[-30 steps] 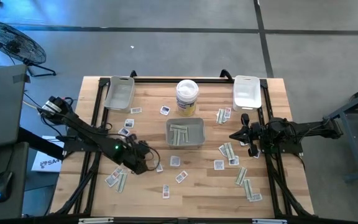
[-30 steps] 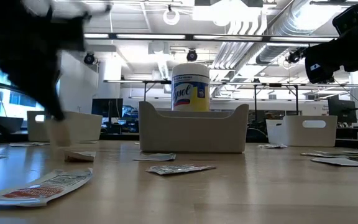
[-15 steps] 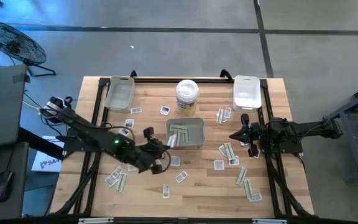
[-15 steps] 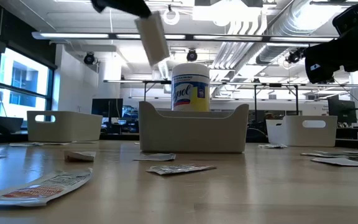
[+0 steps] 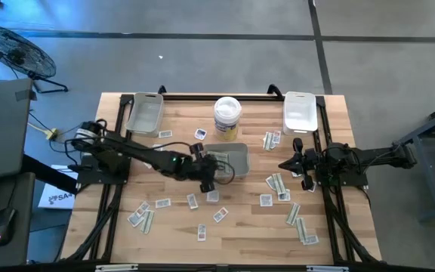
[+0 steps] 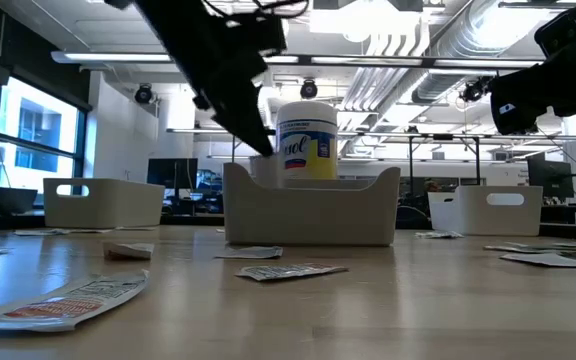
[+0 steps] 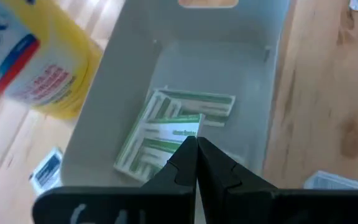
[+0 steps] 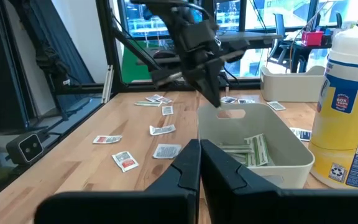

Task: Pick & Place First Aid Supplies
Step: Put the bandage into the bottom gray bin

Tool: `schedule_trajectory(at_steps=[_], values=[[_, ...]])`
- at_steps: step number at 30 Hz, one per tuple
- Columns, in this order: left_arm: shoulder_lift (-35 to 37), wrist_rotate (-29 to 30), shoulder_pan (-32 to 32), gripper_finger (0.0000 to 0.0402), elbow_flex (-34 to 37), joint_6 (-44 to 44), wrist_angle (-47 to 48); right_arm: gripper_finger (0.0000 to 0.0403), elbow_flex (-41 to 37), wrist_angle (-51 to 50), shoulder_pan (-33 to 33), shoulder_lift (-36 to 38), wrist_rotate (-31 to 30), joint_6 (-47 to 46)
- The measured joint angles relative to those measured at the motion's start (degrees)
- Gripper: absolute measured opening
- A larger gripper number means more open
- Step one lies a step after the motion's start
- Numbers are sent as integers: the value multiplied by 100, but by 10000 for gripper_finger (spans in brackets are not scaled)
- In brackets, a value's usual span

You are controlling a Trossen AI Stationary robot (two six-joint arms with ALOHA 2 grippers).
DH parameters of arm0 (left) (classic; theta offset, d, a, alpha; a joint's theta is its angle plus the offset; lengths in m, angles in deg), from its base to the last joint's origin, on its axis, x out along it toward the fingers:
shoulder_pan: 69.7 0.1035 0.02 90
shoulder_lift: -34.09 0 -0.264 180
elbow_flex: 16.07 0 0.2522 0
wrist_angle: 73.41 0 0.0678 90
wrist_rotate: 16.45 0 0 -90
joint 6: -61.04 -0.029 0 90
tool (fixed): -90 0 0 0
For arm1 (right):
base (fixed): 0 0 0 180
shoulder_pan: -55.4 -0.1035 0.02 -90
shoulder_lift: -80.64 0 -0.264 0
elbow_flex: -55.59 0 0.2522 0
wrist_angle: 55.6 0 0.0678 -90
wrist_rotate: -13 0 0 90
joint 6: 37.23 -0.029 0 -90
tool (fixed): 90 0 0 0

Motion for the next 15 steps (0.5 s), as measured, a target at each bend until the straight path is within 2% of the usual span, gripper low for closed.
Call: schedule_trajectory(at_steps=[6,12,15], values=[[-96,-117,193,10,1,-107,132,5,0,-8,-2,-4,-2,0],[-93,-220,137,64,-25,-105,286,5,0,-13,-2,0,-2,-1],[-87,-292,-16,87,-302,-154,479,5,0,-13,-1,0,-2,-1]])
